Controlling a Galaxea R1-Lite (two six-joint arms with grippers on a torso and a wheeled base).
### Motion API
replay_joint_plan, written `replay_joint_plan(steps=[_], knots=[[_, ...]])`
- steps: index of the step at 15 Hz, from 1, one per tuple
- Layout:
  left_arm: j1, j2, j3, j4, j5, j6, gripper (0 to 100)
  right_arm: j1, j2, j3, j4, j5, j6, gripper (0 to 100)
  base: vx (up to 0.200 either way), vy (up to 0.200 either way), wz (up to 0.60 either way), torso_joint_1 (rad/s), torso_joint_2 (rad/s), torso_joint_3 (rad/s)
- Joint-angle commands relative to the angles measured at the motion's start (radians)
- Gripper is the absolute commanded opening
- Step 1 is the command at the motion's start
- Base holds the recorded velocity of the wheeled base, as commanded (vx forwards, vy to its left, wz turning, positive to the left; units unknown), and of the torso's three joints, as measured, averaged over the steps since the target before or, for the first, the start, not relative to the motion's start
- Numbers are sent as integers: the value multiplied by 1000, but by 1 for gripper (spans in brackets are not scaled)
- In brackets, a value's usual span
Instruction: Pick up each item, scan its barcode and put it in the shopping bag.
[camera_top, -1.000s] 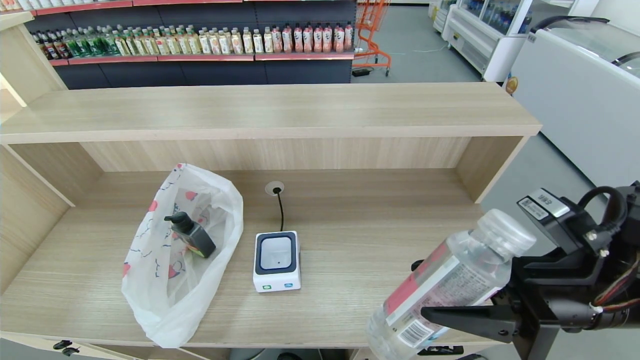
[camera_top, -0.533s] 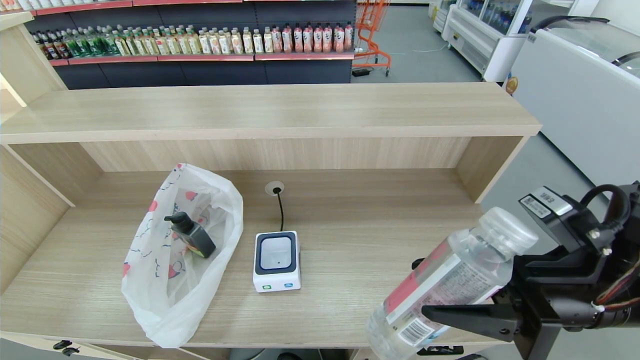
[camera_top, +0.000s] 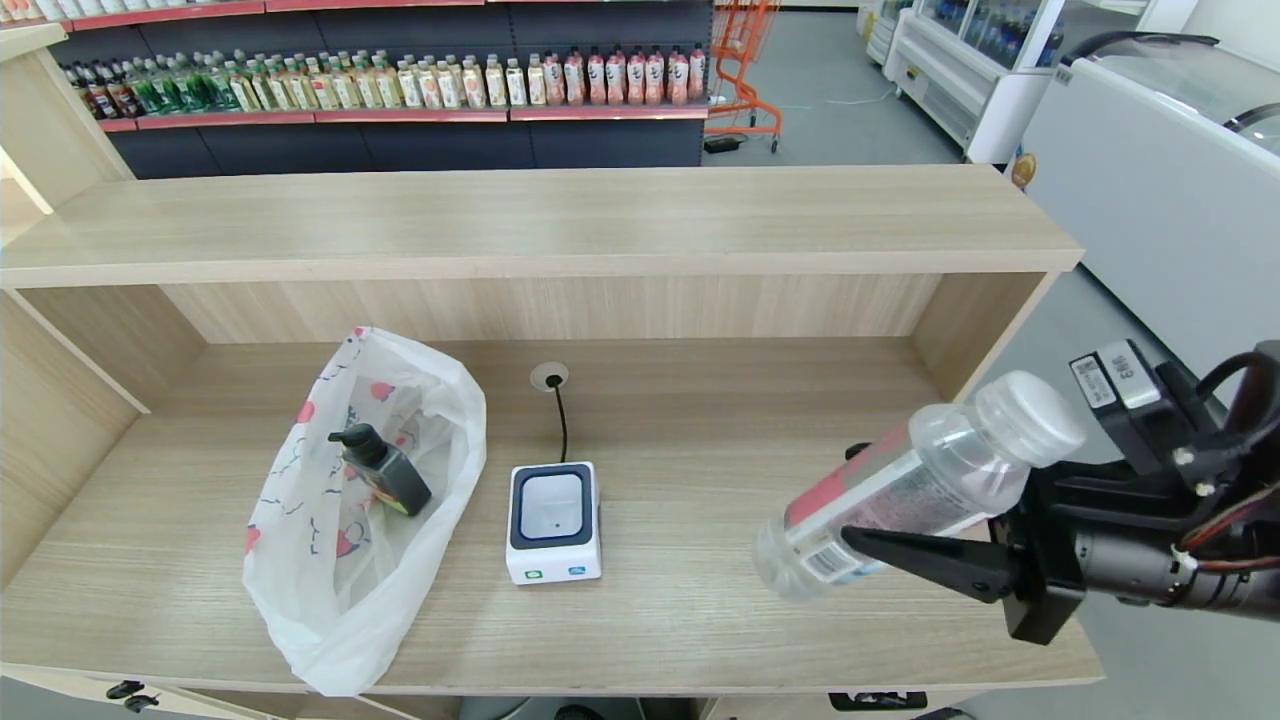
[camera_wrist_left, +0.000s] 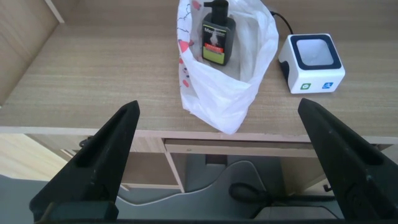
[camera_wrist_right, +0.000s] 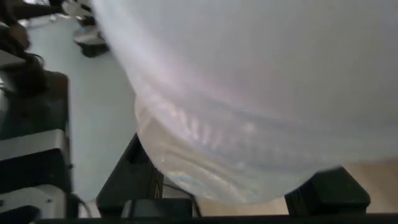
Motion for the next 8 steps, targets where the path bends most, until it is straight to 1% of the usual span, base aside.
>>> replay_joint_plan(steps=[1, 2, 4, 6, 8], knots=[[0, 0, 0, 0, 0, 0, 100, -106, 46, -22, -16, -156, -220, 0, 0, 0, 0, 0, 0, 0], [0, 0, 0, 0, 0, 0, 100, -164, 44, 10, -20, -243, -299, 0, 0, 0, 0, 0, 0, 0], [0, 0, 0, 0, 0, 0, 100, -216, 38, 73, -45, -347, -354, 0, 0, 0, 0, 0, 0, 0], [0, 0, 0, 0, 0, 0, 100, -244, 36, 58, -77, -360, -392, 0, 0, 0, 0, 0, 0, 0], [0, 0, 0, 0, 0, 0, 100, -247, 99, -17, -175, -350, -463, 0, 0, 0, 0, 0, 0, 0]])
